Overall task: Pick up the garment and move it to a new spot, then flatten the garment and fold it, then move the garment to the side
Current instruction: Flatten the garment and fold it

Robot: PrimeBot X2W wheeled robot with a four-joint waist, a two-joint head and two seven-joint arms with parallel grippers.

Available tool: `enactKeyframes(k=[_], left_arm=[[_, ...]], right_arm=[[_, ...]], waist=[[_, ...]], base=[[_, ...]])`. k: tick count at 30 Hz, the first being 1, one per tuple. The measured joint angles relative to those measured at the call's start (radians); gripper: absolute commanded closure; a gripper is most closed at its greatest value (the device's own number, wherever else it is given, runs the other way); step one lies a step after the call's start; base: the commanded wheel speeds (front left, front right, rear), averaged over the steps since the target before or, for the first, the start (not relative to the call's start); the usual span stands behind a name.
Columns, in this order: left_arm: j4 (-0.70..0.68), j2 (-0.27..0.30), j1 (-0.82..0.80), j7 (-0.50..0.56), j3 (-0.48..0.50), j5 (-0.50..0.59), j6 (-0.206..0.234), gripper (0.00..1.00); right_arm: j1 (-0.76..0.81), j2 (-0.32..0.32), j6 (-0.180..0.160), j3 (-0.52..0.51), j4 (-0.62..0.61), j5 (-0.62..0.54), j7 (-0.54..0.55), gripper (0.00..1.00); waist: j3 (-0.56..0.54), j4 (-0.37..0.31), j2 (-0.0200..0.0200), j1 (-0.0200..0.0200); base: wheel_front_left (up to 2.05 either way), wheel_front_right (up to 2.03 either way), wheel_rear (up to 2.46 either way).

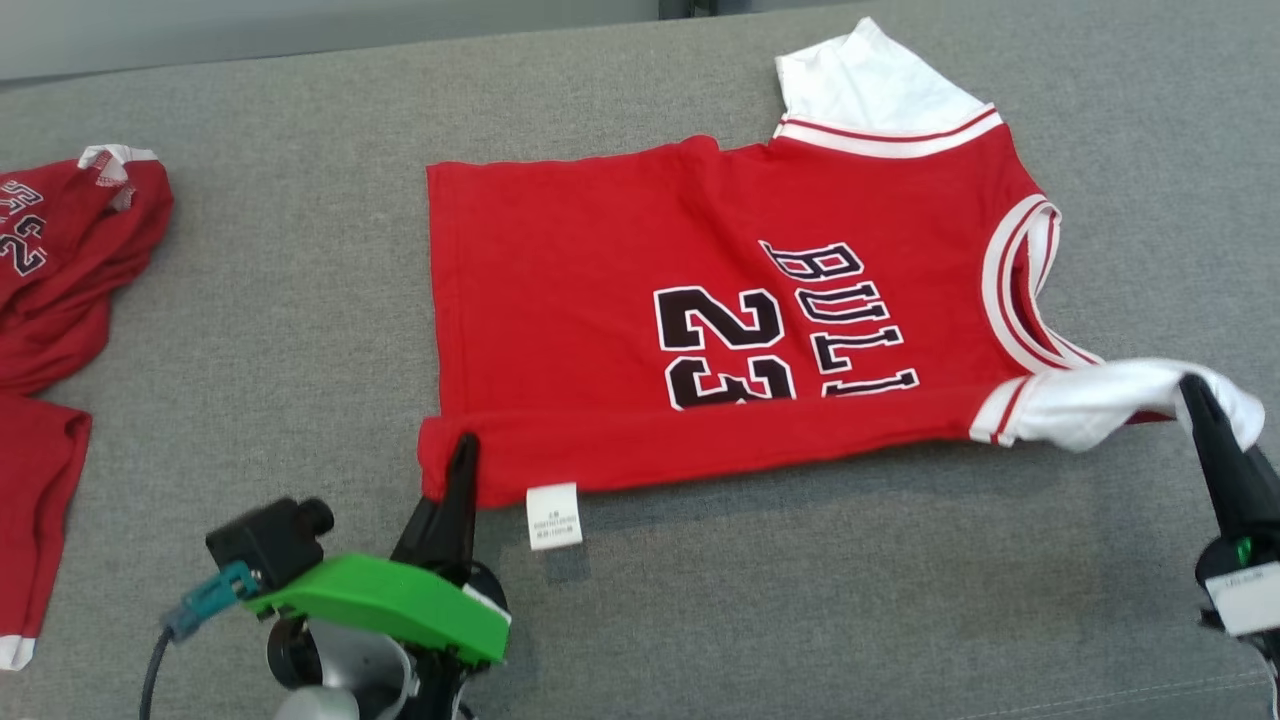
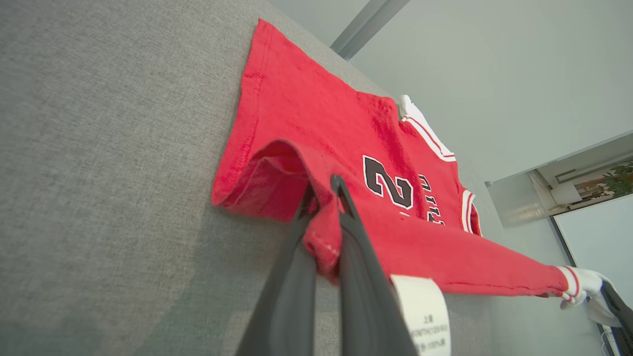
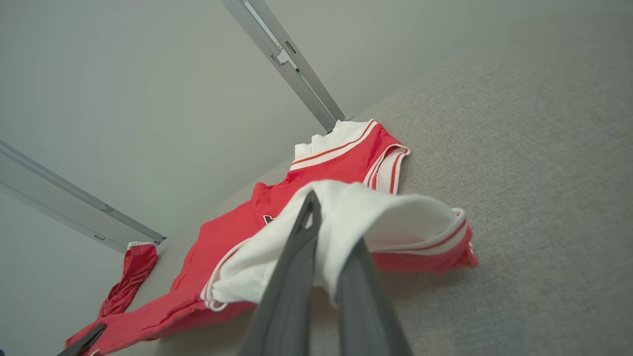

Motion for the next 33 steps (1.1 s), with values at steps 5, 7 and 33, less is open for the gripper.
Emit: enactKeyframes(k=[5, 7, 33], left_arm=[[0.078, -0.004, -0.198, 0.095, 0.006, -0.011, 0.035, 1.0], [0.139, -0.004, -0.27, 0.131, 0.007, -0.012, 0.05, 1.0], [0.146, 0.135, -0.167, 0.179, 0.015, 0.016, 0.072, 0.0]], right_arm=[[-0.255, -0.035, 0.0, 0.075, 0.103, -0.033, 0.099, 1.0], [-0.347, -0.034, 0.0, 0.113, 0.182, -0.057, 0.149, 1.0], [-0.324, -0.122, -0.001, 0.151, 0.287, -0.235, 0.19, 0.0]], waist=[[0.056, 0.0, 0.0, 0.0], [0.078, 0.0, 0.0, 0.0], [0.15, -0.039, 0.0, 0.0001]], base=[[0.0, 0.0, 0.0], [0.0, 0.0, 0.0], [0.0, 0.0, 0.0]])
